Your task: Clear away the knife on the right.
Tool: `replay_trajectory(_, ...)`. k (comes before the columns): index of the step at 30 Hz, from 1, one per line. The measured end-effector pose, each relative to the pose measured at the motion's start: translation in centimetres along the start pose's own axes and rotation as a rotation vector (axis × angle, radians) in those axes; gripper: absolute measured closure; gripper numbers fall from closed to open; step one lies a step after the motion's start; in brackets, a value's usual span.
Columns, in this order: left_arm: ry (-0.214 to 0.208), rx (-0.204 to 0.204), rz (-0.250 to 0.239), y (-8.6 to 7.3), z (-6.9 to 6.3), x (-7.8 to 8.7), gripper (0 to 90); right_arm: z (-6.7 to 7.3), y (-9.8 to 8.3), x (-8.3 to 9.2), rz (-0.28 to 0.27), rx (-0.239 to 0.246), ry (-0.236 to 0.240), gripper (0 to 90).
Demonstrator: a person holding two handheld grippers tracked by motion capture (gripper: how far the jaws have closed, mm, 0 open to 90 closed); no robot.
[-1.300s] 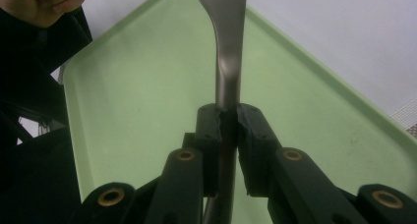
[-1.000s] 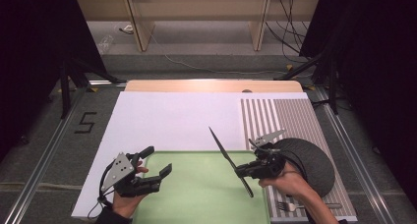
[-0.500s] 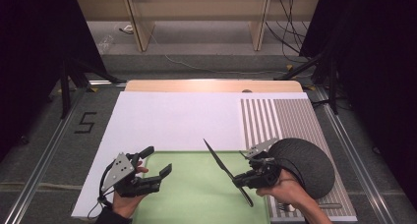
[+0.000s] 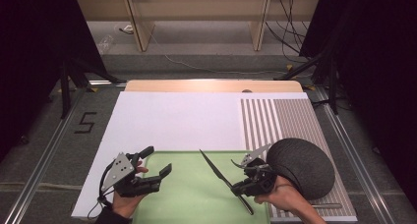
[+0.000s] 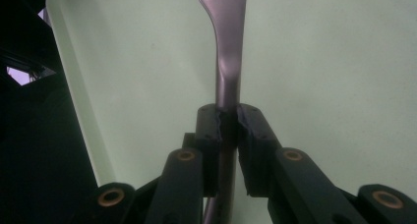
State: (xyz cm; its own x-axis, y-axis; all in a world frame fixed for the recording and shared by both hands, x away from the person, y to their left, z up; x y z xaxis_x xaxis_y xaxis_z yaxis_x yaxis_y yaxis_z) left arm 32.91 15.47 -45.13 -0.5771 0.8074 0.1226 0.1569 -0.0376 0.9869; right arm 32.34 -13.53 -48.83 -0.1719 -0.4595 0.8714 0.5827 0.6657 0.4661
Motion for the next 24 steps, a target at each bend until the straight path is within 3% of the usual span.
replay_trajectory(11, 0.0, -0.002, 0.004, -0.1, 0.0, -0.1, 17.5, 0.8, -0.9, -0.8, 0.091, 0.056, -0.051, 80.2)
replay_trajectory(24, 0.0, -0.002, 0.004, -0.1, 0.0, -0.1, 17.5, 1.7, -1.8, -1.3, 0.195, 0.112, -0.068, 80.2)
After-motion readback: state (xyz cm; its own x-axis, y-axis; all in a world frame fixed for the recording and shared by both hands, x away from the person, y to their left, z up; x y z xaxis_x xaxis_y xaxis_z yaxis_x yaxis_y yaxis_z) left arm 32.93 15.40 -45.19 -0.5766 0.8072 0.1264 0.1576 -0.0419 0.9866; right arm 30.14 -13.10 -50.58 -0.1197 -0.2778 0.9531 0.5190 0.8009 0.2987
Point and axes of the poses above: each handheld gripper's, and its own axes: x roughly backward along the jaws, y roughly out of its top, z roughly to its left, the point moved 6 cm from there along -x, roughly forward along the jaws, and after that the axes turned 11 degrees about -y, right-handed, at the moved point
